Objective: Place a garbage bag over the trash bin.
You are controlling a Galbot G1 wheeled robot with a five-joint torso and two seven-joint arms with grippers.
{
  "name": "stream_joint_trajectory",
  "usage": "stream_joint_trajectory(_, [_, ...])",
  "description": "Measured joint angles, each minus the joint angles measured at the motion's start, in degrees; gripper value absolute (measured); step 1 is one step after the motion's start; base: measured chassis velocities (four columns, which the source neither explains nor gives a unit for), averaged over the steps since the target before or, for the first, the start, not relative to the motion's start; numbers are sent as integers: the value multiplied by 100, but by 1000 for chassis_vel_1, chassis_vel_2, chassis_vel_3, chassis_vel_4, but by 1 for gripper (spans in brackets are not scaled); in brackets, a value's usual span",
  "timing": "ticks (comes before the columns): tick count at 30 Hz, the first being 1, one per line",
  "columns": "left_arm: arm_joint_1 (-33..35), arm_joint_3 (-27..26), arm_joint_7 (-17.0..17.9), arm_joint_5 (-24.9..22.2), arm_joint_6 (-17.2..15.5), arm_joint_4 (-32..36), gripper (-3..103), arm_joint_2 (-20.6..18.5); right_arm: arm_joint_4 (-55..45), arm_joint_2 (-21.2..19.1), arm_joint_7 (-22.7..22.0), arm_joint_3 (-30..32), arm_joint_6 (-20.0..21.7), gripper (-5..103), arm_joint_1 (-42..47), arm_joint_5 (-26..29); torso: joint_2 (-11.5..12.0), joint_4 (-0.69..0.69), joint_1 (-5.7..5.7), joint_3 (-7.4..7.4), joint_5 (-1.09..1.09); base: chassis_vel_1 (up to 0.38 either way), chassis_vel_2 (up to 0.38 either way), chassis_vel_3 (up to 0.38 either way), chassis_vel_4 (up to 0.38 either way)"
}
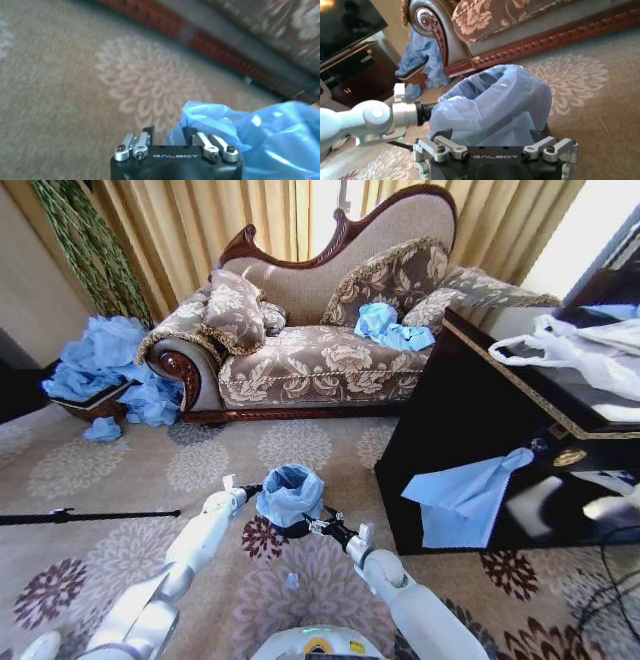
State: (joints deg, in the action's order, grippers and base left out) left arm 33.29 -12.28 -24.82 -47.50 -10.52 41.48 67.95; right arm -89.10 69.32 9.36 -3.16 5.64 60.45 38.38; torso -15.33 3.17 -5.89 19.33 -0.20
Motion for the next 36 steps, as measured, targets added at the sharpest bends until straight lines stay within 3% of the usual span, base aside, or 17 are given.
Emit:
stream_joint_trajectory(4, [112, -64, -282, -167, 197, 76, 56, -40, -27, 27, -5, -14, -12, 100, 34, -19, 0, 0, 0, 0, -1, 0, 0, 0, 0])
stream_joint_trajectory(6, [148, -88, -312, -199, 218, 119, 61, -54, -26, 47, -7, -14, -18, 100, 41, -27, 0, 0, 0, 0, 0, 0, 0, 0, 0])
stream_joint_trajectory(9, [230, -133, -348, -292, 230, 203, 77, -121, 70, 151, -10, 22, -72, 100, 39, -102, 0, -1, 0, 0, 0, 0, 0, 0, 0])
stream_joint_trajectory(11, [247, -136, -358, -293, 229, 205, 77, -143, 105, 175, -9, 34, -87, 100, 34, -120, 0, -1, 0, 0, 0, 0, 0, 0, 0])
stream_joint_trajectory(16, [306, -163, -354, -298, 209, 194, 97, -182, 256, 241, -6, 47, -152, 100, 15, -153, 0, 0, 0, 0, 0, 0, 0, 0, 0])
stream_joint_trajectory(18, [332, -174, -350, -298, 208, 195, 99, -183, 282, 262, -6, 47, -166, 103, 14, -160, 0, 0, 0, 0, 0, 0, 0, 0, 0])
stream_joint_trajectory(20, [381, -198, -337, -298, 203, 219, 99, -187, 318, 304, -4, 45, -187, 98, 10, -176, 0, 0, 0, 0, 0, 0, 0, 0, 0])
stream_joint_trajectory(23, [493, -242, -294, -318, 186, 327, 100, -222, 410, 391, 23, 46, -235, 83, -4, -217, 0, 0, 0, 0, 0, 0, 0, 0, 0])
stream_joint_trajectory(24, [493, -242, -294, -318, 186, 327, 100, -222, 410, 391, 23, 46, -235, 83, -4, -217, 0, 0, 0, 0, 0, 0, 0, 0, 0])
stream_joint_trajectory(27, [589, -291, -233, -411, 151, 467, 100, -279, 490, 457, 44, 53, -265, 66, -43, -224, 0, 0, 0, -1, 1, 0, 0, 0, 0])
stream_joint_trajectory(29, [601, -302, -221, -431, 143, 485, 100, -290, 507, 469, 45, 58, -269, 66, -54, -224, 0, 1, 1, -1, -1, 0, 0, 0, 0])
stream_joint_trajectory(32, [639, -327, -185, -479, 118, 568, 100, -342, 548, 509, 49, 73, -281, 51, -77, -223, -1, 4, 1, -1, -1, 0, 0, 0, 0])
stream_joint_trajectory(33, [639, -327, -185, -479, 118, 568, 100, -342, 548, 509, 49, 73, -281, 51, -77, -223, -1, 4, 1, -1, -1, 0, 0, 0, 0])
stream_joint_trajectory(36, [694, -357, -149, -527, 91, 696, 100, -391, 542, 511, 67, 76, -290, 37, -53, -229, -1, 2, 1, -2, 0, 0, 0, 0, 0])
